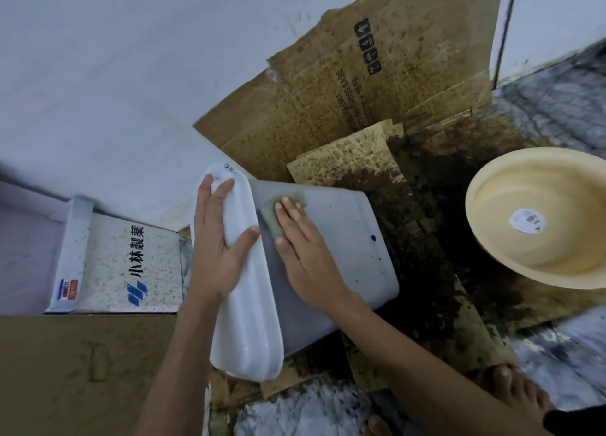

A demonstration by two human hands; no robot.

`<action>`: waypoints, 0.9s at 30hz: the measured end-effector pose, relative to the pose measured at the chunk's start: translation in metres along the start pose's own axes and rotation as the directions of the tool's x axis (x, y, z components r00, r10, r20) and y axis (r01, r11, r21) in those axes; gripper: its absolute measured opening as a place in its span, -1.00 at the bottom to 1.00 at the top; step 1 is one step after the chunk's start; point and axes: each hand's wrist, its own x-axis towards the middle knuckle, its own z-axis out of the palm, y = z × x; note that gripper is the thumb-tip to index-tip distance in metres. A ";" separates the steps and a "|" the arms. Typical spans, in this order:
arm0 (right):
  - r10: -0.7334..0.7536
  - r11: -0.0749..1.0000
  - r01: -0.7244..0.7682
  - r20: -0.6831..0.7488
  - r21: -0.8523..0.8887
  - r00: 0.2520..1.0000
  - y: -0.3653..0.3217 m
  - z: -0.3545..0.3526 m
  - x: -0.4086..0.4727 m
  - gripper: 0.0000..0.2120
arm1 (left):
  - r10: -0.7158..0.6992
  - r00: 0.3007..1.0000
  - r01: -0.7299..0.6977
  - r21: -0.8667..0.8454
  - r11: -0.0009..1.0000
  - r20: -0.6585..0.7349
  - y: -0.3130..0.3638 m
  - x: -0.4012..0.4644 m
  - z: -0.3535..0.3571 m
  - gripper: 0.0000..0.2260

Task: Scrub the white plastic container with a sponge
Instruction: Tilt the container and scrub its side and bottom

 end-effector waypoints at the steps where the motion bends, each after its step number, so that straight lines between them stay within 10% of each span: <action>1: -0.011 1.000 0.011 -0.006 -0.014 1.000 0.010 -0.003 -0.012 -0.49 | -0.001 1.000 0.001 -0.004 1.000 0.005 -0.001 0.001 0.000 -0.34; 10: 0.271 0.963 -0.270 -0.070 0.026 0.960 0.062 -0.023 0.050 -0.42 | -0.057 0.998 0.058 -0.059 0.997 0.019 -0.006 0.011 0.000 -0.33; 20: -0.001 1.000 0.002 0.016 -0.021 1.000 0.051 -0.010 0.008 -0.49 | -0.063 0.996 0.067 -0.075 0.995 0.057 -0.016 0.027 0.004 -0.37; 27: 0.300 0.953 -0.301 -0.043 -0.026 0.953 0.122 -0.037 0.032 -0.48 | -0.091 0.994 0.095 -0.088 0.992 0.052 -0.009 0.034 0.007 -0.36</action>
